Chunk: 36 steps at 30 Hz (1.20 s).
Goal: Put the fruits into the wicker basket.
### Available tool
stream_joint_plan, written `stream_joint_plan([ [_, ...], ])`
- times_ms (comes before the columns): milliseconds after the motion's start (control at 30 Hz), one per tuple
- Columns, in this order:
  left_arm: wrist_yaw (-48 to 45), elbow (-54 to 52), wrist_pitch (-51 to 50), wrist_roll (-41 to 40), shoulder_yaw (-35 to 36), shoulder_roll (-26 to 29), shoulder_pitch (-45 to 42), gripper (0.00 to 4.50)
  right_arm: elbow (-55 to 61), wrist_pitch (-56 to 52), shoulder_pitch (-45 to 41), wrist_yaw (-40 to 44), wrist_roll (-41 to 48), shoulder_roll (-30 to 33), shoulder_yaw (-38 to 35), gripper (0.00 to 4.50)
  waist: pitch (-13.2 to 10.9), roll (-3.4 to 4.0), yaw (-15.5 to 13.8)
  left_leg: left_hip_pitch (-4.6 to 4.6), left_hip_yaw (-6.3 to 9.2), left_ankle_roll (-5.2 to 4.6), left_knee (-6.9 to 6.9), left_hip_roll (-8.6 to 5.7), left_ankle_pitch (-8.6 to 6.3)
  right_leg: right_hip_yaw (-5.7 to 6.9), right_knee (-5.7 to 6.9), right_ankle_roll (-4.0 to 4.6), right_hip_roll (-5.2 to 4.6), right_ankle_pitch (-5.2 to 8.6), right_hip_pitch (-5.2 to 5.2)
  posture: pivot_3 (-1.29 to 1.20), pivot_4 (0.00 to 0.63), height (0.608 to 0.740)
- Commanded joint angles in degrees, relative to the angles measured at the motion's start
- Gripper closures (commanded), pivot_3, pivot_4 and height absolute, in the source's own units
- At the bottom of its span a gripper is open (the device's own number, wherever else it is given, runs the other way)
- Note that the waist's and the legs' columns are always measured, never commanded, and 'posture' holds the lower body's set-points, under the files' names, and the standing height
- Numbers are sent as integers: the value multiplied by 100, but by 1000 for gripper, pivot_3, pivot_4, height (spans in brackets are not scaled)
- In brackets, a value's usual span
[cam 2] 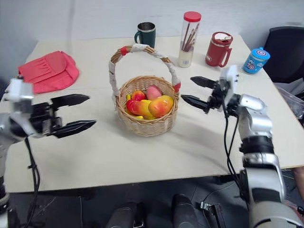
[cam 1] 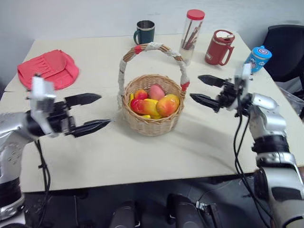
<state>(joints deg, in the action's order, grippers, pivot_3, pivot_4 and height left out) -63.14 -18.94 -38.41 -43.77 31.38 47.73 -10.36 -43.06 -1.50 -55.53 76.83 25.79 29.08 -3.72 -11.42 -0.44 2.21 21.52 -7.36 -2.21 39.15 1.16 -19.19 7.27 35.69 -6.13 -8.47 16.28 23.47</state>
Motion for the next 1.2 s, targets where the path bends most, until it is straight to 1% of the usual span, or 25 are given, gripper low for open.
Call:
stream_joint_plan([
  [33,-70,-438,90,-192,494,55,628,15,-583,238,-459,598,-233,-129,120,189,-1,1,-29,2,4,0,0,-3,-1,-1,-3,0,-2,0,-1,0,150,740],
  [100,100,-600,71,-315,603,-31,818,0,-783,187,-634,840,-279,-244,161,502,-1,1,-71,12,25,0,5,-10,-1,3,-2,2,-3,1,-3,0,150,740],
  [200,306,-738,100,-427,625,-110,943,0,-983,187,-804,1043,-287,-389,68,1386,-1,1,-66,18,38,-3,8,-22,1,-2,-6,1,-11,0,-10,0,150,740],
  [267,389,-790,136,-440,570,-129,997,0,-980,213,-803,1131,-304,-430,42,2075,-1,2,-53,17,39,-1,8,-22,2,-2,-5,-1,-12,-1,-10,0,150,740],
  [400,513,-784,263,-356,270,-133,910,0,-477,68,-392,1261,-245,-314,-13,3392,-2,3,-49,17,40,13,4,-12,7,3,-3,1,-7,0,-7,0,150,740],
  [467,677,-665,378,-346,22,-256,618,0,261,-200,31,1054,-75,-172,-158,4062,-2,4,-67,17,42,15,4,-11,7,5,-2,3,-5,1,-7,0,150,740],
  [500,749,-614,426,-344,-66,-312,508,0,569,-308,198,946,-5,-125,-211,4312,-2,4,-85,17,44,15,4,-14,7,8,0,3,-5,1,-7,0,150,740],
  [633,857,-344,673,-164,-519,-531,133,0,2099,-627,1140,34,286,150,-761,4299,-2,4,-91,19,45,12,4,-23,7,9,-2,0,-10,0,-9,0,150,740],
  [667,854,-245,736,-112,-600,-550,64,0,2463,-706,1402,-278,378,221,-1004,4299,-3,5,-86,19,43,12,4,-23,7,10,-2,0,-9,0,-8,0,150,740],
  [733,814,-91,828,-52,-689,-538,-2,0,2997,-841,1778,-741,516,304,-1306,4299,-3,5,-86,21,42,13,2,-21,7,15,-2,0,-7,0,-4,0,150,740],
  [833,669,301,943,118,-923,-423,-314,0,3587,-774,2476,-1678,530,403,-2022,4299,-3,5,-87,21,38,16,1,-19,8,26,0,0,-3,0,-1,0,150,740],
  [900,567,532,1018,232,-1102,-365,-545,0,3682,-569,2788,-2219,337,389,-2272,4299,-3,6,-87,21,34,16,1,-20,11,33,3,0,-2,0,0,0,150,740],
  [1000,434,776,1130,359,-1304,-347,-790,0,3629,-286,2985,-2799,72,305,-2323,4299,-4,7,-55,12,22,13,1,-22,12,32,7,-3,-2,-2,0,0,150,740],
  [1100,367,903,1198,424,-1439,-371,-938,0,3487,-3,3102,-3132,-150,247,-2252,4299,-4,7,-31,2,8,15,-9,-16,13,26,12,-3,1,-2,6,0,150,740],
  [1200,345,916,1244,458,-1495,-383,-948,0,3337,146,3133,-3270,-258,256,-2172,4299,-6,11,-39,2,1,18,-14,-11,14,23,12,-2,5,-2,12,0,150,740],
])
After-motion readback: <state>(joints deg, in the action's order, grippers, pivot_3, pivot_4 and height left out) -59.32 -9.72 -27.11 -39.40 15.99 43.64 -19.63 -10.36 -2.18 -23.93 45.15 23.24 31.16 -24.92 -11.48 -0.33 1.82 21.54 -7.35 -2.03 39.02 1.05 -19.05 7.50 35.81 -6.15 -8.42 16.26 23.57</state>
